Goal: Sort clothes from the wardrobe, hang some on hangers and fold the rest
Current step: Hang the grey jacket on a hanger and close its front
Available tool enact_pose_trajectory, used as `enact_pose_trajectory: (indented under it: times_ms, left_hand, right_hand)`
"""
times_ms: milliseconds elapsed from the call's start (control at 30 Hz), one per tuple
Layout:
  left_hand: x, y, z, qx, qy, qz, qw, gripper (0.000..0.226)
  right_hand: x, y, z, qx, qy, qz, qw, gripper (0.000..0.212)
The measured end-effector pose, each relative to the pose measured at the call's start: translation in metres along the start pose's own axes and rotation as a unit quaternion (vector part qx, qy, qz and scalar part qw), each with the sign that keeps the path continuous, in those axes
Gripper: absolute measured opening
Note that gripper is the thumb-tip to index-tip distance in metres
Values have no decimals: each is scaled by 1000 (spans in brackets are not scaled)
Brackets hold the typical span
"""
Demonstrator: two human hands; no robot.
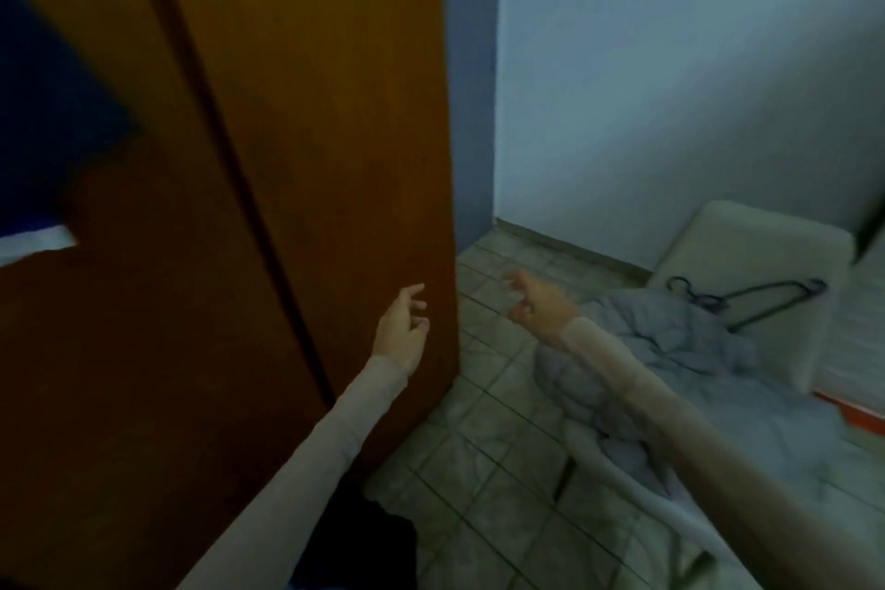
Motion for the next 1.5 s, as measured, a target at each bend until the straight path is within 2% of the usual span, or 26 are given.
enact_pose_trajectory:
  times_ms: [333,633,867,1233,1400,1500]
  left_hand:
    - [-49,-186,57,134,-27,57,989,41]
    - [-56,-321,104,191,39,38,980,29]
    - [-57,-391,139,237,45,120,963,32]
    - [-71,-483,254,274,82,210,935,29]
    - [-69,-526,296,274,49,273,921,31]
    - [-63,-556,325,270,9,330,904,41]
  right_hand:
    - [-166,72,-46,-38,-132,-21,990,42]
    - [-297,103,-56,23,-203,-23,979,42]
    - [-379,98,-55,80,-257,-30,962,40]
    - [-498,116,15,76,-320,-105,939,41]
    - [-539,129,46,82,-308,-196,927,44]
    - [-566,131,66,95,-319,-207,920,47]
Point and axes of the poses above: each hand's wrist, its own z-axis towards the middle knuckle, its own y-axis out of the back of the hand, x = y × z, the point moved 3 cm from there along z, towards the middle knuckle, and after that the axes turned 12 degrees about y, right-handed, at the moved point
